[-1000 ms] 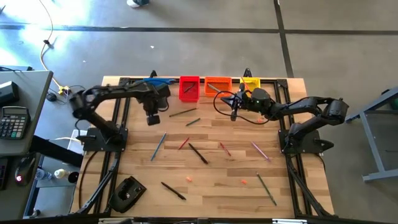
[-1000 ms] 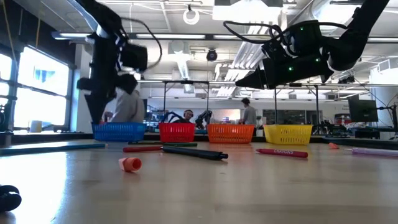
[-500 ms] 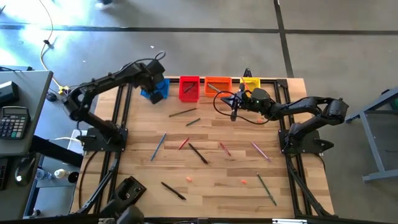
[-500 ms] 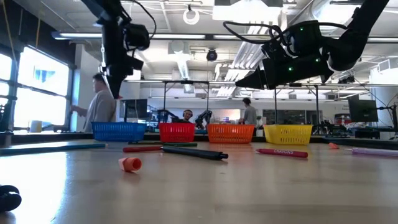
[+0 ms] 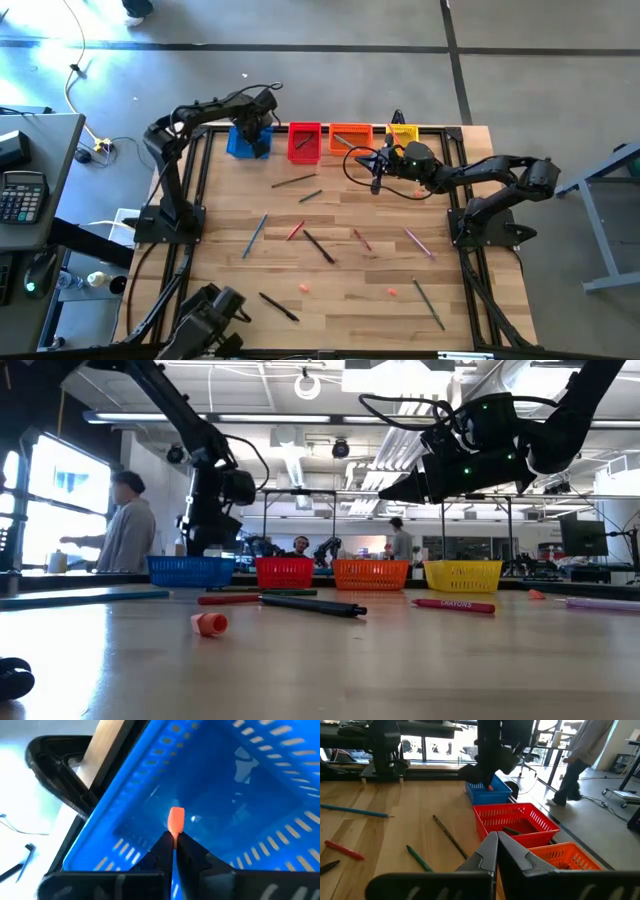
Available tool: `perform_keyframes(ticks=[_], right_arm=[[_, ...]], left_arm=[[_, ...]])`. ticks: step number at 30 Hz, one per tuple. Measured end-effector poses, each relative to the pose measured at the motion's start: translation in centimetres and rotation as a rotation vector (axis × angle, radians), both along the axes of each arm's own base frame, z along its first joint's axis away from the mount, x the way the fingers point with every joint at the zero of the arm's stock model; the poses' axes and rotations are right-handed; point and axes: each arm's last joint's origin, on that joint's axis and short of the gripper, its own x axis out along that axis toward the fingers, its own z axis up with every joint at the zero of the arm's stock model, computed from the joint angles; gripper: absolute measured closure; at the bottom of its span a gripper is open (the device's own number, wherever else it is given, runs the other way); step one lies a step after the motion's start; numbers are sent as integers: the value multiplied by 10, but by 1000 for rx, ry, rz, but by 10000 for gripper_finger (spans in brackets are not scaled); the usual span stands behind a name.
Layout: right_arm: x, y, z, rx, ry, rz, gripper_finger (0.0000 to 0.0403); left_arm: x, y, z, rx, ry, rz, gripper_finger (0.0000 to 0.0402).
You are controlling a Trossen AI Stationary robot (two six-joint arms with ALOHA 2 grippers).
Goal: Sort crayons/erasers/pens/pencils in bins
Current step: Put the orange eraser into the blue bin, then put the purple pen into the orange bin
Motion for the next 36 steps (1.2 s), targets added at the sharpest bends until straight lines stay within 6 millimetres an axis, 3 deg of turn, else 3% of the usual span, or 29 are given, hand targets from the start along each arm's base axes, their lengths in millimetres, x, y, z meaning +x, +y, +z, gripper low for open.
perform_keyframes(ticks=[17,29,36], right_arm=[[0,0,0,0,0,0,403],[0,0,0,0,0,0,403],[0,0,0,0,0,0,403]], left_arm=[[0,5,-5,-44,-66,21,398],[3,3,-5,-42,-65,15,356],[3,3,-5,-39,-63,22,351]])
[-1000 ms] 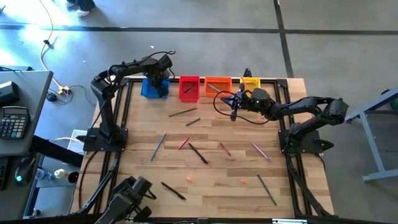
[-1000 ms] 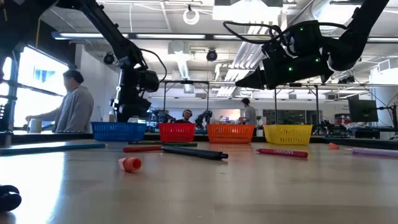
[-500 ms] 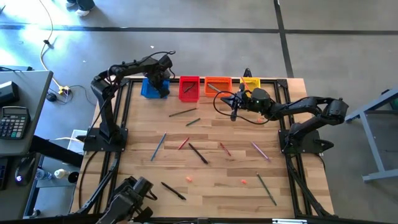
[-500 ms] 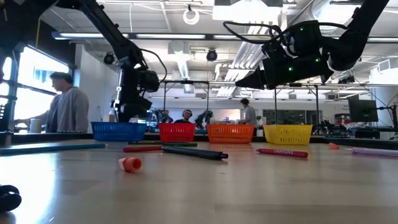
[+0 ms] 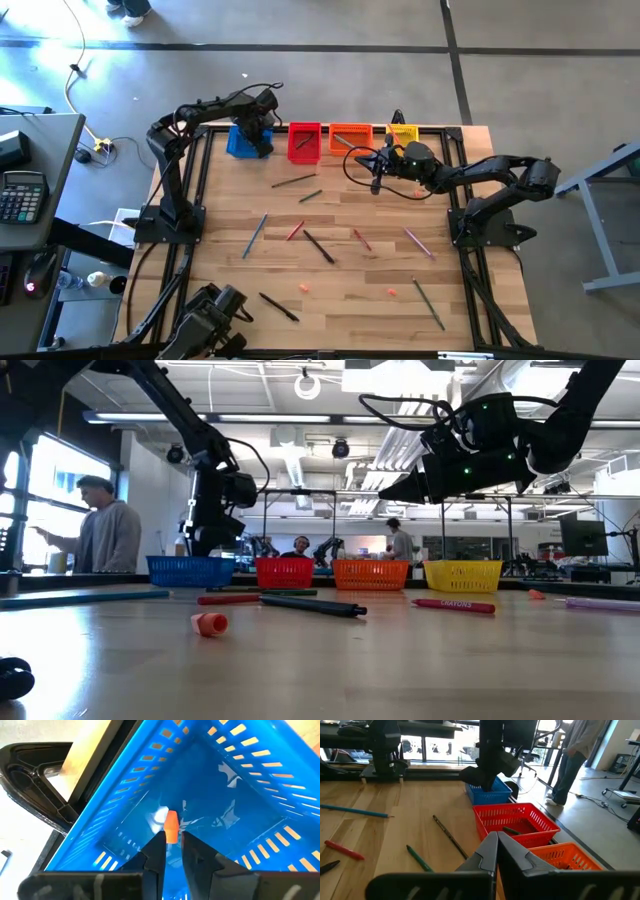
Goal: Sort crayons/erasers/pens/pencils in bins
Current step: Put the purple pen into the orange bin
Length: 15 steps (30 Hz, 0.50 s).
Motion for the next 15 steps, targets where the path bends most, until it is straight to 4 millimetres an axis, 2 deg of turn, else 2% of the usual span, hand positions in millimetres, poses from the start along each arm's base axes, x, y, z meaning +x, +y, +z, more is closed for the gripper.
perform_keyframes(ticks=[3,8,15], right_arm=[[0,0,0,0,0,0,403],[0,0,0,0,0,0,403],[0,0,0,1,0,0,403]], left_arm=[[1,-2,5,16,-2,-6,351],[6,-8,24,105,-21,-15,352],[10,-34,45,238,-225,-23,382]])
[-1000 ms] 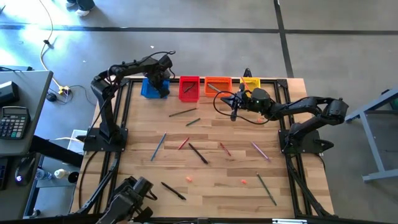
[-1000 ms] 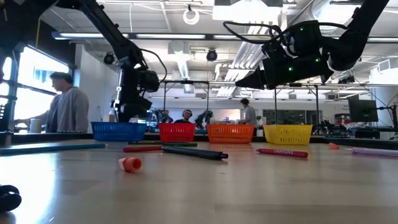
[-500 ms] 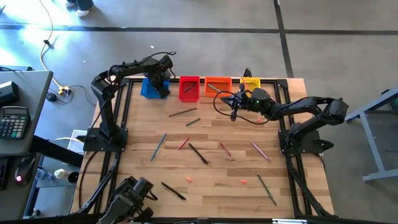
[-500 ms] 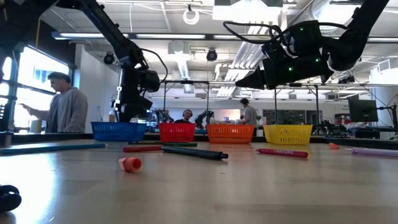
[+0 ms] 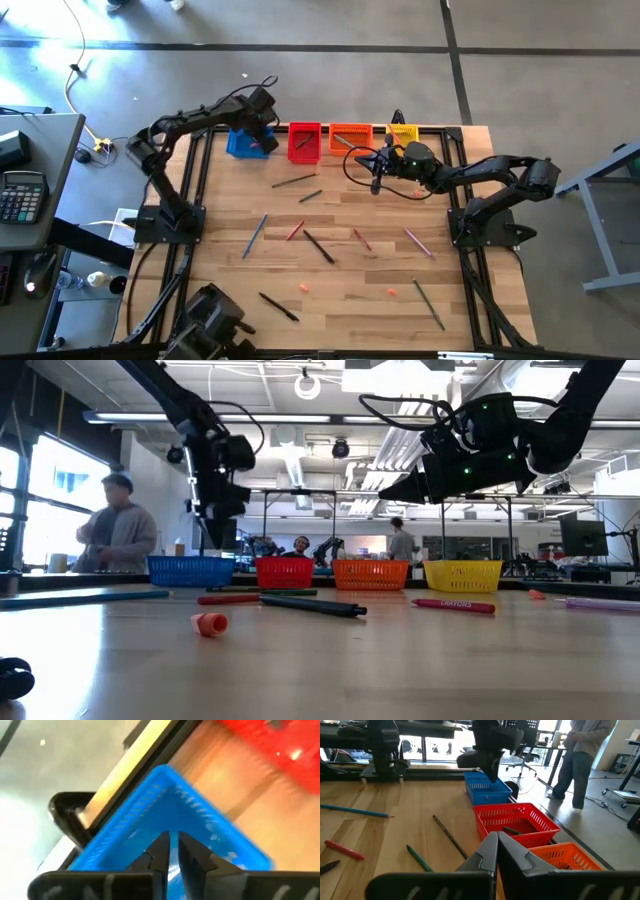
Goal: Sort crayons/erasers/pens/pencils in bins
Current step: Put the purple pen into the orange bin
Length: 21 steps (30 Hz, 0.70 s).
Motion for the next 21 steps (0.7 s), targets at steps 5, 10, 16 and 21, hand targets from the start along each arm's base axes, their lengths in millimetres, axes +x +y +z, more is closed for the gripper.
perform_keyframes(ticks=[5,10,16,21], right_arm=[[0,0,0,3,0,0,403],[0,0,-1,7,7,-1,403],[0,0,-1,6,8,-8,403],[-1,-1,-1,4,8,-56,403]], left_arm=[[8,-33,7,140,-138,-59,400],[17,-68,4,251,-382,-126,398],[25,-109,-18,288,-564,-240,399],[30,-136,-38,314,-641,-357,399]])
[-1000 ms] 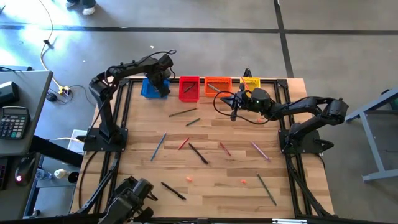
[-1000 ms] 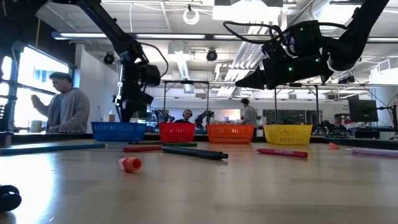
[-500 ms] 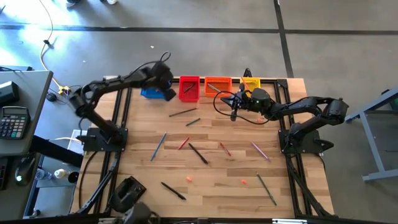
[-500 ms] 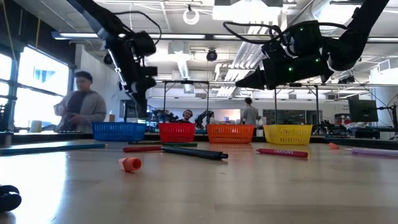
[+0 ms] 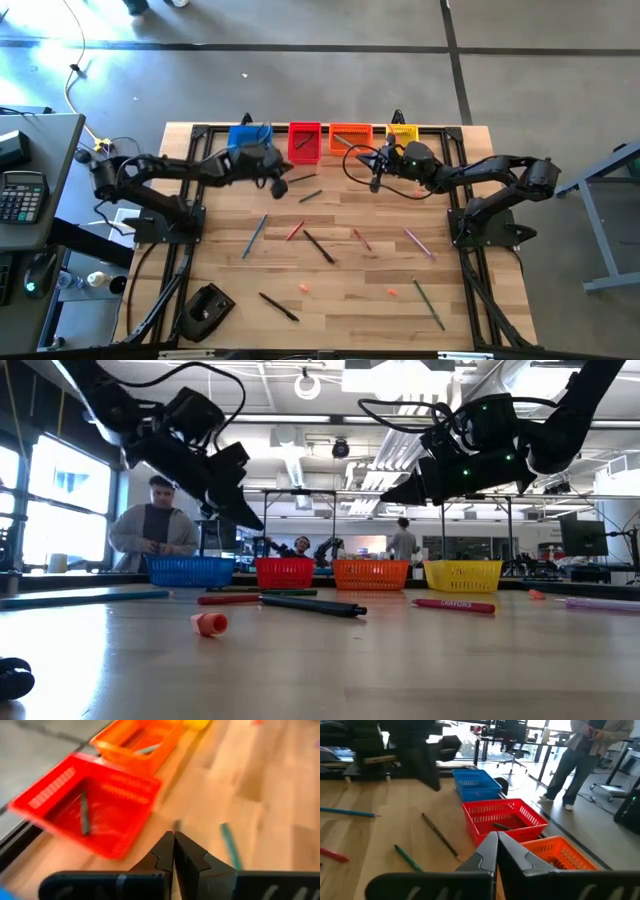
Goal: Sort crayons/erasers/pens/pencils in bins
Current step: Put the purple pen into the orange bin
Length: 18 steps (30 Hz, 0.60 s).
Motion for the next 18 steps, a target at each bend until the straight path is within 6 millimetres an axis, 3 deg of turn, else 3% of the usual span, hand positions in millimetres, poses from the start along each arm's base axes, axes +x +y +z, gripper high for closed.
perform_keyframes(ticks=[9,13,18], right_arm=[[16,6,11,55,13,39,403],[33,20,22,127,143,28,403],[49,51,35,276,396,25,403]], left_arm=[[-11,-38,-14,151,-329,-142,401],[-19,-47,-20,125,-379,-143,401],[-26,-56,-31,121,-334,-145,401]])
